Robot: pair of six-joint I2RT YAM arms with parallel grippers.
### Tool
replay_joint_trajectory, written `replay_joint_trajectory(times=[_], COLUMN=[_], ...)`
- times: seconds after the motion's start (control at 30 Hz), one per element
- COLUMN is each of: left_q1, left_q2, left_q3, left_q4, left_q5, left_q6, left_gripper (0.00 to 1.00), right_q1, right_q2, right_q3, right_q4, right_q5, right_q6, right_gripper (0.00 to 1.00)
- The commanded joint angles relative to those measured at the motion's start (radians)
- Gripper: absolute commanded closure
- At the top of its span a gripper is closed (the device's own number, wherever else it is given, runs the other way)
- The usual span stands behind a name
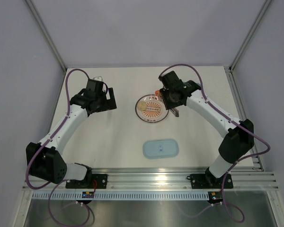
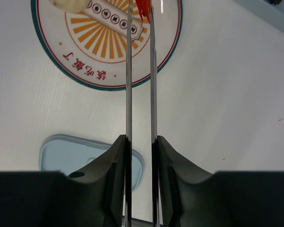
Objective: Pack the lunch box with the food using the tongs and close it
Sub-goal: Place the fake food in the packing box.
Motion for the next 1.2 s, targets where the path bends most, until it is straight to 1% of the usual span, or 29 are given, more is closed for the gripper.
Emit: replay_joint_trajectory(times=[0.0, 0.07, 0.1, 0.2, 0.43, 0.7, 1.07, 1.17], left_q1=[0.003, 0.002, 0.003, 0.002, 0.002, 0.003, 0.003, 0.002], left_q2=[-0.019, -0.019, -0.018, -0.013, -0.002, -0.002, 0.001, 0.002], left_q3=[-0.012, -0.011, -0.009, -0.002, 0.003, 0.011, 0.014, 0.015], left_q4=[0.036, 0.036, 0.036, 0.033, 0.033, 0.022, 0.022, 0.017], left_q5=[-0.012, -0.012, -0.012, -0.01, -0.01, -0.018, -0.023, -0.024], left_q6=[0.0, 0.002, 0.002, 0.003, 0.005, 0.011, 0.019, 0.017], left_gripper=[0.01, 0.01, 0.01, 0.01, 0.01, 0.01, 0.01, 0.01], right_q1=[-0.097, -0.148, -0.195, -0.262, -0.343, -0.358, -0.358, -0.358], right_q2=[-0.029, -0.021, -0.005, 0.038, 0.134, 0.207, 0.244, 0.25], right_q3=[0.073, 0.096, 0.102, 0.13, 0.165, 0.197, 0.205, 0.205], right_q4=[0.049, 0.059, 0.06, 0.059, 0.072, 0.085, 0.1, 0.095], right_q5=[0.05, 0.038, 0.035, 0.036, 0.004, -0.016, -0.033, -0.036], right_q6=[0.025, 0.054, 0.07, 0.087, 0.088, 0.079, 0.078, 0.076], right_gripper=[0.88, 0.88, 0.88, 0.88, 0.86, 0.84, 0.84, 0.8])
